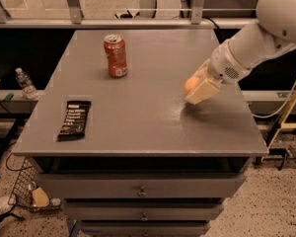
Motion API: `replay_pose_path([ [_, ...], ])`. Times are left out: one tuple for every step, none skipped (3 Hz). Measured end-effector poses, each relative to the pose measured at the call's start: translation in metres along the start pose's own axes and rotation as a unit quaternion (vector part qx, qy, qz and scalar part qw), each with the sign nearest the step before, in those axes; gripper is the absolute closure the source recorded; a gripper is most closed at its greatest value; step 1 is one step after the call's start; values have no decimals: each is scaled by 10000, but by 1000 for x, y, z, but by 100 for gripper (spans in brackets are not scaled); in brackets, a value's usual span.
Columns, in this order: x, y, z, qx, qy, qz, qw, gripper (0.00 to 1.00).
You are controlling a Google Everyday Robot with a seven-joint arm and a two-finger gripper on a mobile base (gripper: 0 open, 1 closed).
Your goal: Pick orange
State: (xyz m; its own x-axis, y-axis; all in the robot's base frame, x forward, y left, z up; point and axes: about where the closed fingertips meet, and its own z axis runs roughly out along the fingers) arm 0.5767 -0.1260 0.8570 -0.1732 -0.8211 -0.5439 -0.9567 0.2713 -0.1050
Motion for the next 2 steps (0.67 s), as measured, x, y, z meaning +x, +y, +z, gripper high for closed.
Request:
replay_pose_path([
  [-18, 7, -27, -32, -805, -269, 9964, 100],
  [-30, 11, -44, -58, -1317, -461, 9902, 100],
])
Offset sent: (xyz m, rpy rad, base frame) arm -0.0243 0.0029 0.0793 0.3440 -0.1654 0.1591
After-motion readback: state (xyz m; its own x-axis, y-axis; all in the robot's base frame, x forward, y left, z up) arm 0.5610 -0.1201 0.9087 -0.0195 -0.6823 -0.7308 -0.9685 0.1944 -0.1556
